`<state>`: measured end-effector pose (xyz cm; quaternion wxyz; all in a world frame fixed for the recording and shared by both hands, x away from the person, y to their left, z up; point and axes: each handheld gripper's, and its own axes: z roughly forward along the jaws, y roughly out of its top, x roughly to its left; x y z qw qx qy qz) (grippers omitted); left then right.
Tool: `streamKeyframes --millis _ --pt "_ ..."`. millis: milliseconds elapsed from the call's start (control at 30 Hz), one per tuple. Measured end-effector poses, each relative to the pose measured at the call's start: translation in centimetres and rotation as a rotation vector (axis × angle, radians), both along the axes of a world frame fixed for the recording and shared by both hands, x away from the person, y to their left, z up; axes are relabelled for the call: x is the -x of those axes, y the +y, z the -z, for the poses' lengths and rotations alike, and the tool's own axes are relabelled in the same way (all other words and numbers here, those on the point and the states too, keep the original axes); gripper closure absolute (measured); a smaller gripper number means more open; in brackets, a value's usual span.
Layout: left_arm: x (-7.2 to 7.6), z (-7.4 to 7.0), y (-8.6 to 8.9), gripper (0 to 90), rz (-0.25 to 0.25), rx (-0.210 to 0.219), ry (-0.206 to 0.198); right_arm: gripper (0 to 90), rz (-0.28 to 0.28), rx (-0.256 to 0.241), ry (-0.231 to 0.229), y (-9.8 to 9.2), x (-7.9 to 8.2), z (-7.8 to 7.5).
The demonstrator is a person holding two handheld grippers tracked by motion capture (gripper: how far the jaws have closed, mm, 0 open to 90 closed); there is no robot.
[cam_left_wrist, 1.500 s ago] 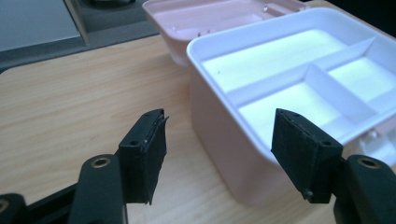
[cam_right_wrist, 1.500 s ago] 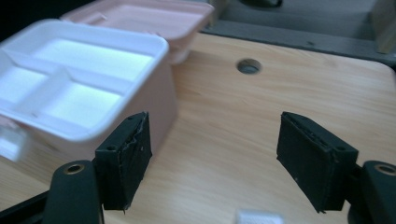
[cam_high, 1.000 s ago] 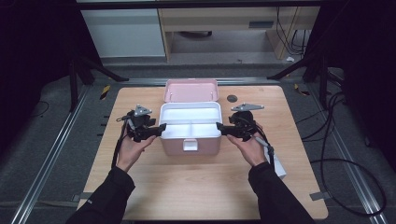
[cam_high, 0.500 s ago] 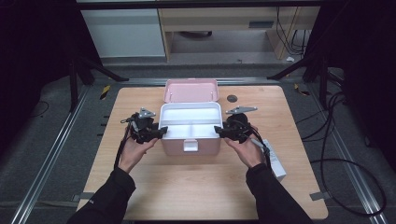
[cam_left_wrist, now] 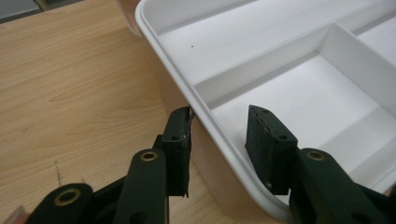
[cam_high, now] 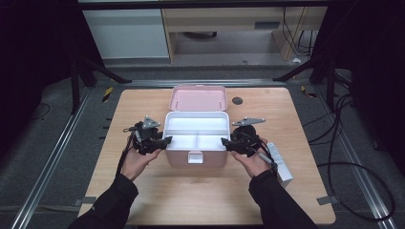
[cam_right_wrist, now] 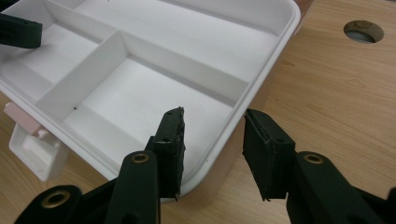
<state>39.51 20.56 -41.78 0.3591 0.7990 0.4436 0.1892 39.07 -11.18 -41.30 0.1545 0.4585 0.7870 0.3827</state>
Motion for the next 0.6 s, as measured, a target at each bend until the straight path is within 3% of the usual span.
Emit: streamKeyframes --millis 400,600 --pt "-0.1 0.1 -0.5 59.1 0.009 0.007 -0.012 59.2 0.001 0.007 0.002 -0.6 -0.3 -0.1" --pt "0.0 -1.5 0.4 51.0 0.027 0.006 -0.082 46.5 -0.008 0.001 -0.033 -1.0 -0.3 -0.5"
